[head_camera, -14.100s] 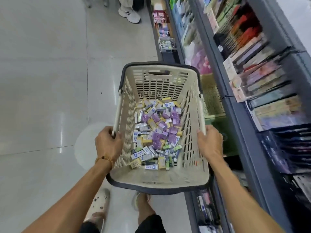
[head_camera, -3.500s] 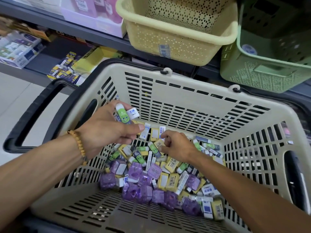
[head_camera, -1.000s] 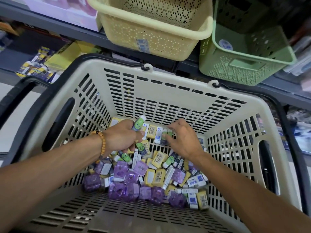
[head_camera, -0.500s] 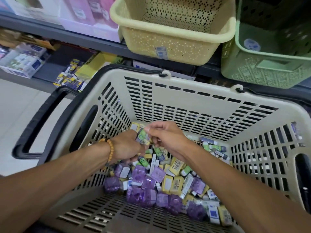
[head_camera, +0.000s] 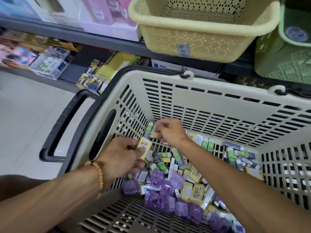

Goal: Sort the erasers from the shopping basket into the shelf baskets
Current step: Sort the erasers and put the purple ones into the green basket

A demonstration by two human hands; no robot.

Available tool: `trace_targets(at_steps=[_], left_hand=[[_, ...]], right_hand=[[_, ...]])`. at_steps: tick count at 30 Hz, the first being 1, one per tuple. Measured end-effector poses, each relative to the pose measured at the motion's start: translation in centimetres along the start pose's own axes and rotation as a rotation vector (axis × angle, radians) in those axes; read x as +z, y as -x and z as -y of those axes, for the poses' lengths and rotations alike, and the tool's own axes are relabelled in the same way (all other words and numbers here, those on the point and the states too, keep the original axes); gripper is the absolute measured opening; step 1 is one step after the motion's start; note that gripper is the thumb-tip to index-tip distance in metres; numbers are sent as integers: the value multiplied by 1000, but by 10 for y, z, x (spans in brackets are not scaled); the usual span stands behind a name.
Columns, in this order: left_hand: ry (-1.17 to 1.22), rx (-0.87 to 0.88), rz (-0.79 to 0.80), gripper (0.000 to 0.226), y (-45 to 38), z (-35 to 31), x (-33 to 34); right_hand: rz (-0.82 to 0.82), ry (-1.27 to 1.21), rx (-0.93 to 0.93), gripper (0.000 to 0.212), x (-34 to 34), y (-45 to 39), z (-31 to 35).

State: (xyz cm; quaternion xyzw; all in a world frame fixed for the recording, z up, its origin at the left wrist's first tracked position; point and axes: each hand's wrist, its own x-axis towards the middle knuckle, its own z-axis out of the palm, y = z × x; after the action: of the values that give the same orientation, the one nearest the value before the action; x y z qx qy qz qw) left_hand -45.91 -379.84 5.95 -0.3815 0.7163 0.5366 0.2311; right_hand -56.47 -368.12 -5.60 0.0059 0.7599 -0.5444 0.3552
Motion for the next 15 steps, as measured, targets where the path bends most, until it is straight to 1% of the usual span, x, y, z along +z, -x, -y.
trace_targets(at_steps=[2,4,6,8,9,10,11,12,13,15], left_hand=[[-1,36,-20,17,-6,-4,4],[-41,81,13,9,-14,-10,12],[-89,122,85,17,-23,-15,22],[-142,168,161,19,-29,-17,34],[-215,231,188,18,-32,-18,40],[-348,330,204,18,-37,-17,46],[-500,442,230,23,-43,-17,52],[-650,546,272,32,-47,-17,59],[-783,630,335,46,-51,-17,67],[-980,718,486,75,-58,-13,84]], right_hand=[[102,-40,-12,20,-17,14,6],[234,-46,-8,20,-31,31,15],[274,-10,-11,12,-41,46,20],[209,18,-2,9,-54,61,20],[156,32,2,5,-62,69,19],[84,63,3,4,-73,79,17],[3,105,7,7,-84,88,13],[-71,145,15,10,-94,98,9],[-129,171,23,12,-104,107,5],[-177,219,28,12,-117,120,-2]])
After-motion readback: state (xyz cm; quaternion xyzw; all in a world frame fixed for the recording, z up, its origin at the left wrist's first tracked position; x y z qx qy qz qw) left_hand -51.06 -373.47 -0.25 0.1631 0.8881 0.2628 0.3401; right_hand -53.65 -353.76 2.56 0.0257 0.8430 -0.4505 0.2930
